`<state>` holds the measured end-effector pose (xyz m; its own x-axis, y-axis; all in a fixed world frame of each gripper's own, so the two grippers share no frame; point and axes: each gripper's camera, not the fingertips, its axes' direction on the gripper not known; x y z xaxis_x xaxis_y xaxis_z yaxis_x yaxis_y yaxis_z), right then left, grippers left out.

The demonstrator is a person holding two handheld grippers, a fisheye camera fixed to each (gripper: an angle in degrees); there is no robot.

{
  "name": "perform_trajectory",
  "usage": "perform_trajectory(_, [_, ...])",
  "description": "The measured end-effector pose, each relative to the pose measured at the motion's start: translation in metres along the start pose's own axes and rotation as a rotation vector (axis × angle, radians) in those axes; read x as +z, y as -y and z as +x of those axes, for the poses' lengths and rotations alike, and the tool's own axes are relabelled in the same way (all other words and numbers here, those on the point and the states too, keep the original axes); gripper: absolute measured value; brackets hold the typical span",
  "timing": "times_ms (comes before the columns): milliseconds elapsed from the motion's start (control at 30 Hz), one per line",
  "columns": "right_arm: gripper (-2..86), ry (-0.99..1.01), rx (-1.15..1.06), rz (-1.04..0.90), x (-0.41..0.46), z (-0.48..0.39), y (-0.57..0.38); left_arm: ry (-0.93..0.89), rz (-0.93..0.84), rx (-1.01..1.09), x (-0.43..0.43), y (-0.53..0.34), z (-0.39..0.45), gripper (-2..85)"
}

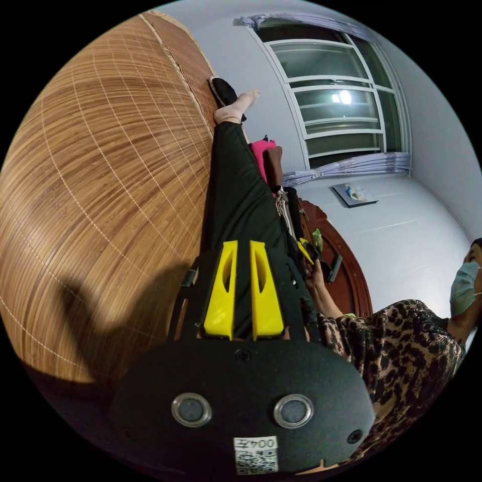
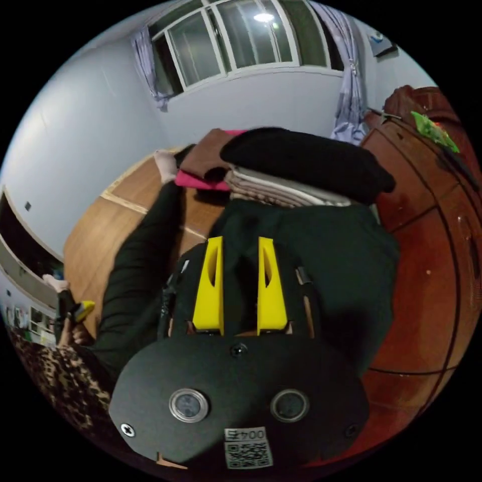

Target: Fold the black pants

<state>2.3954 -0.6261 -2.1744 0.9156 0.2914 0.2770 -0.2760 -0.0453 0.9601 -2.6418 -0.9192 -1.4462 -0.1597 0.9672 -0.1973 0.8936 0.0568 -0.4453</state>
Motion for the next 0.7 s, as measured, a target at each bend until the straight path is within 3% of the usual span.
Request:
perform_trajectory(67, [10.9,-0.071,-0.008,-0.114,0.027,0.009,-0.013,0.067,0.002,0.012,0.001,-0.001,0.004,2.0])
perform_trajectory(167, [10.7,-0.062,0.0,-0.1,0.042,0.012,-0.018,0.309,0.001,0.084,0.003,-0.003,0.019,2.4])
perform_trajectory(233, [10.6,-0.093,-0.022,-0.116,0.05,0.005,-0.012,0.585,-0.011,0.156,0.011,-0.005,0.033,2.8])
perform_trajectory(333, [10.6,-0.063,-0.005,-0.115,0.055,0.006,-0.006,0.841,-0.065,0.243,0.034,-0.008,0.044,3.8])
perform_trajectory(567, [8.6,0.062,0.035,-0.099,0.056,0.009,0.014,1.015,-0.149,0.398,0.074,-0.024,0.063,3.7])
perform_trajectory(700, [14.0,-0.087,-0.04,0.091,0.034,-0.001,0.053,0.973,-0.125,0.376,0.066,-0.029,0.064,3.5])
